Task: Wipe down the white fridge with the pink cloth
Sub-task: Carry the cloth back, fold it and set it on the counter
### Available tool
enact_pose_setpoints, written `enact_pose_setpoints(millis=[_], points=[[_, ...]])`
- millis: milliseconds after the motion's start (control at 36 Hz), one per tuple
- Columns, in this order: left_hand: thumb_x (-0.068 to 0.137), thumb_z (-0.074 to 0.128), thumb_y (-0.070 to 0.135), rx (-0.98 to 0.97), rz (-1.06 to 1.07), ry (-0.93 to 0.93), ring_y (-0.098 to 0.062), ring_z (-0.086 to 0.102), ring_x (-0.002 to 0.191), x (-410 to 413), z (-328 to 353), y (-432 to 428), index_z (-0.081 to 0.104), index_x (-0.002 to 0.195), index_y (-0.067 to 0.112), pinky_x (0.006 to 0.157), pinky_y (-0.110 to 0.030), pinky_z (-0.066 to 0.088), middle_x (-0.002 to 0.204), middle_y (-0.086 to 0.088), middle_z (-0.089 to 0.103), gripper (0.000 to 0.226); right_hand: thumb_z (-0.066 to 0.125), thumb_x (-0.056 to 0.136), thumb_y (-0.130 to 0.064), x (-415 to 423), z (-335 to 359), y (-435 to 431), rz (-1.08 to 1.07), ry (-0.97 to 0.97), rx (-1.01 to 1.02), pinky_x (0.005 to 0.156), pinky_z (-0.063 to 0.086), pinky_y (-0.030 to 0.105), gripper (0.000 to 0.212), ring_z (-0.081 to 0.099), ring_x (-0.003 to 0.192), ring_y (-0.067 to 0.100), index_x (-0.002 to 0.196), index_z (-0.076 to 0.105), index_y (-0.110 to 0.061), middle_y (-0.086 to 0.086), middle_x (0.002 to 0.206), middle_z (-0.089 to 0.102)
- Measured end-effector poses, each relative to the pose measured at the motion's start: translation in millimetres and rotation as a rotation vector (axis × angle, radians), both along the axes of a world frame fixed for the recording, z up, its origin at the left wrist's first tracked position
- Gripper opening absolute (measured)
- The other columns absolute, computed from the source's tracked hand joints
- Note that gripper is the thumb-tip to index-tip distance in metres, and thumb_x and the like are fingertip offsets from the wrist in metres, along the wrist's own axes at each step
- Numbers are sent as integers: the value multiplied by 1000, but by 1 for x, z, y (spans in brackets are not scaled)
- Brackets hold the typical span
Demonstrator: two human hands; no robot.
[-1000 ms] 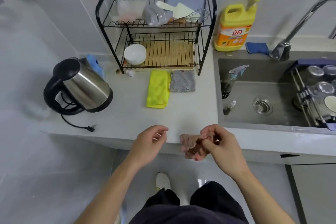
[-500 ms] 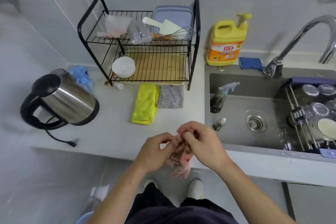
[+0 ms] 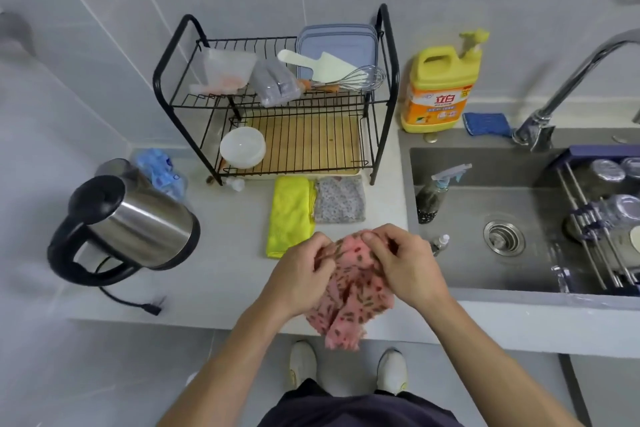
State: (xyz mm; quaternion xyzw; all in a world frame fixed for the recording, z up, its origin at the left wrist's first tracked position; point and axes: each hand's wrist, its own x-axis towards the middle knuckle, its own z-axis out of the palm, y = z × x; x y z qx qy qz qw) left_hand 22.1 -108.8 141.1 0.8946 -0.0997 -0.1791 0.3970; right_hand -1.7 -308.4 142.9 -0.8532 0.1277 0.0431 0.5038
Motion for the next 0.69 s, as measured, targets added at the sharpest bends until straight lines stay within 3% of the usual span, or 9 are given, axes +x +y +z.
enact_pose_setpoints(millis=[83, 167, 222, 306, 417, 500, 583, 694], points=[[99, 62, 17, 1, -27, 2, 2, 60, 79, 14, 2, 9, 61, 95, 29, 68, -17, 43, 82, 15, 66, 13, 64, 103, -40, 8, 3, -5, 43, -7, -106, 63, 47, 26, 24, 60, 66, 8, 92, 73, -21, -12, 66, 65], [102, 66, 25, -21, -32, 30, 8, 66, 98, 27, 3, 20, 72, 113, 33, 83, -14, 52, 103, 20, 75, 15, 55, 109, -28, 18, 5, -14, 115, -9, -201, 64, 42, 18, 20, 61, 76, 7, 102, 72, -18, -15, 79, 66], [103, 65, 20, -15, -21, -16, 9, 68, 98, 36, 5, 29, 77, 115, 30, 85, -14, 54, 103, 20, 77, 20, 51, 110, -18, 24, 4, -23, 128, -25, -215, 73, 44, 15, 21, 64, 87, 13, 110, 72, -17, -10, 95, 70], [103, 64, 13, 32, -9, -100, 7, 67, 93, 46, 10, 36, 80, 107, 26, 77, -10, 51, 96, 19, 76, 21, 49, 109, -12, 31, 6, -33, 182, -30, -188, 86, 45, 24, 25, 58, 85, 3, 120, 70, -20, -18, 97, 60], [103, 63, 16, 74, 32, -232, 1, 66, 84, 57, 15, 39, 75, 104, 23, 73, -22, 53, 88, 15, 73, 14, 53, 108, -13, 40, 5, -38, 256, -80, -325, 95, 45, 27, 20, 59, 104, 17, 118, 71, -18, -2, 109, 63], [104, 63, 23, 99, 53, -295, 0, 67, 73, 65, 20, 42, 72, 101, 25, 67, -30, 56, 79, 16, 70, 10, 53, 106, -9, 46, 8, -41, 246, -128, -391, 92, 51, 41, 19, 60, 97, 23, 109, 71, -14, 4, 103, 63], [105, 60, 25, 141, 46, -362, -4, 65, 75, 72, 27, 42, 68, 99, 27, 66, -36, 55, 80, 15, 66, 11, 54, 102, -2, 53, 19, -42, 233, -210, -394, 91, 52, 40, 23, 59, 97, 23, 111, 73, -12, 4, 102, 63], [104, 59, 12, 70, 76, -514, -5, 62, 87, 81, 46, 43, 70, 107, 20, 69, -9, 45, 95, 13, 69, 13, 60, 101, -4, 60, 38, -42, 110, -429, -419, 89, 43, 30, 22, 58, 100, 25, 116, 73, -9, 3, 100, 61]])
